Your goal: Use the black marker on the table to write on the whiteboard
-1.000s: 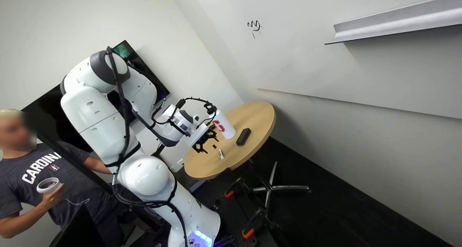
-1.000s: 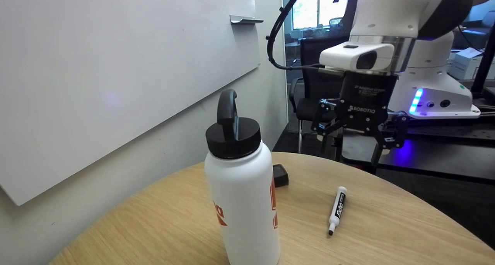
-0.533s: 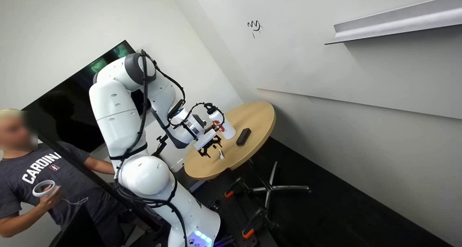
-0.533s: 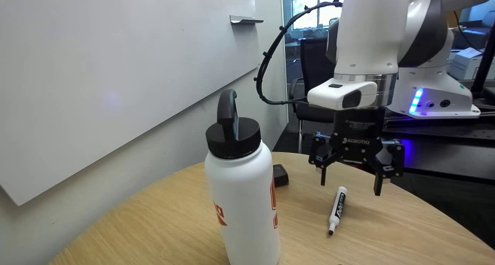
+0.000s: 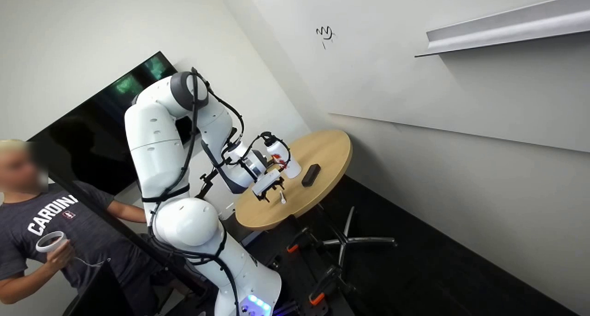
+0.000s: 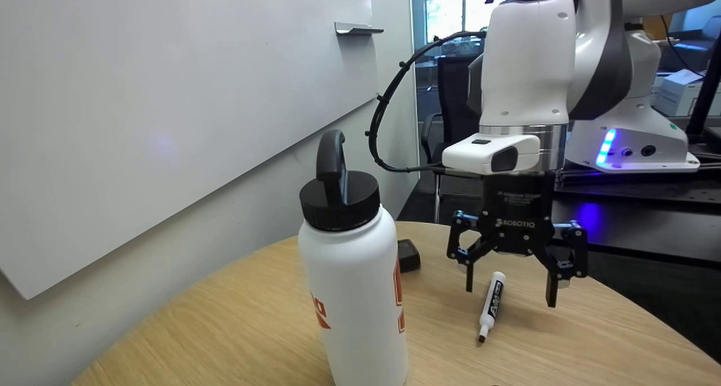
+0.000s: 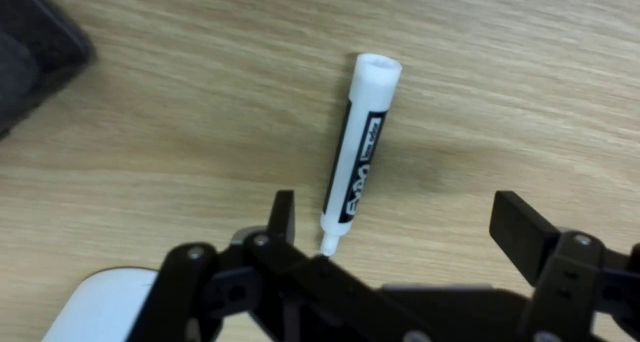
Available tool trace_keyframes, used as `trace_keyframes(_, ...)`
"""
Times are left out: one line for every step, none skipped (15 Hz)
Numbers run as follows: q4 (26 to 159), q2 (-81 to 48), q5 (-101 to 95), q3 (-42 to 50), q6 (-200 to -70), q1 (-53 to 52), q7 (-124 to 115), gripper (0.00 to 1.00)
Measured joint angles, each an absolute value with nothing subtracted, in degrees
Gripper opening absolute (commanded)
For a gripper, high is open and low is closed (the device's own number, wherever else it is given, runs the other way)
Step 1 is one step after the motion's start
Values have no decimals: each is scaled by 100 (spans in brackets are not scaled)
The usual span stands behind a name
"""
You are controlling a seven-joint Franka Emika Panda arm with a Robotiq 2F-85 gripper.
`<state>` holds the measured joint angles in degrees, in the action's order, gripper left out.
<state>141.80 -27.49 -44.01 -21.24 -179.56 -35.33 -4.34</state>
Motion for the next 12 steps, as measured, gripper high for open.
trace_keyframes(14147,-2747,-4401,-1956,-17965,-3684,-508,100)
trace_keyframes(14112,-2747,-4400,-1793,-17965,-3840,-592,100)
trace_keyframes(14081,-2747,-4400,-1644,-17965,-3991,-671,100)
trace_keyframes(14061,-2747,-4398,-1515,-17965,-4129,-742,100)
trace_keyframes(14054,-2748,-4395,-1417,-17964,-4239,-819,100)
trace_keyframes(14054,-2748,-4395,-1330,-17964,-4342,-889,100)
trace_keyframes(14055,-2748,-4395,-1242,-17964,-4444,-961,100)
trace_keyframes(14055,-2749,-4394,-1153,-17964,-4543,-1043,100)
trace_keyframes(14057,-2749,-4394,-1061,-17964,-4645,-1116,100)
trace_keyframes(14060,-2748,-4394,-967,-17964,-4739,-1187,100)
trace_keyframes(14064,-2749,-4394,-878,-17964,-4828,-1264,100)
trace_keyframes(14068,-2749,-4394,-800,-17964,-4904,-1313,100)
